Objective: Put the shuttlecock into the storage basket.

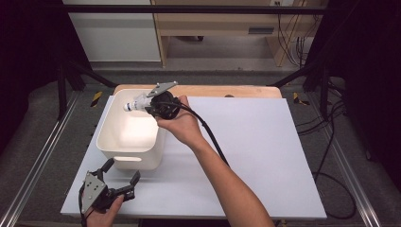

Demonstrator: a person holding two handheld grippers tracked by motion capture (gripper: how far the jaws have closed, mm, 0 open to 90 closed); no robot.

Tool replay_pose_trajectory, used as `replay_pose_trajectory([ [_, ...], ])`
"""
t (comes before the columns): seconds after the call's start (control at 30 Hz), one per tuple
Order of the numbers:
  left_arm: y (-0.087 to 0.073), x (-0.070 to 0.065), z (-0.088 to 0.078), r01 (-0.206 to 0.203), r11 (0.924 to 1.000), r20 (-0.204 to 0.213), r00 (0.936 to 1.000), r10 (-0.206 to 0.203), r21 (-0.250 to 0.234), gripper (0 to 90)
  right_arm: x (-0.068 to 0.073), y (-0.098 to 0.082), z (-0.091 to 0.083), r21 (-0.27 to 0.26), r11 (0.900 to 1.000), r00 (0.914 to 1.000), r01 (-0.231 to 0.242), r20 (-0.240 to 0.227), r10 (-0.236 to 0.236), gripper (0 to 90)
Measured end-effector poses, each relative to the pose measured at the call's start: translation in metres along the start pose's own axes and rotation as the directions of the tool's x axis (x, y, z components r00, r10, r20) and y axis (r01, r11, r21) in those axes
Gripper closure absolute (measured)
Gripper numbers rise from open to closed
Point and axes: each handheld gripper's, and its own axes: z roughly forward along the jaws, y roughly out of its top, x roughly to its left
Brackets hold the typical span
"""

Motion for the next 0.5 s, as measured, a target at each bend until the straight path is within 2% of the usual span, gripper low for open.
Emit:
replay_pose_trajectory([
  [0.5, 0.001, 0.005, -0.002, 0.005, 0.9999, -0.006, 1.0000, -0.005, -0.015, 1.1, 0.003, 0.001, 0.015, 0.022, 1.000, 0.9999, 0.008, -0.011, -0.007, 89.4],
])
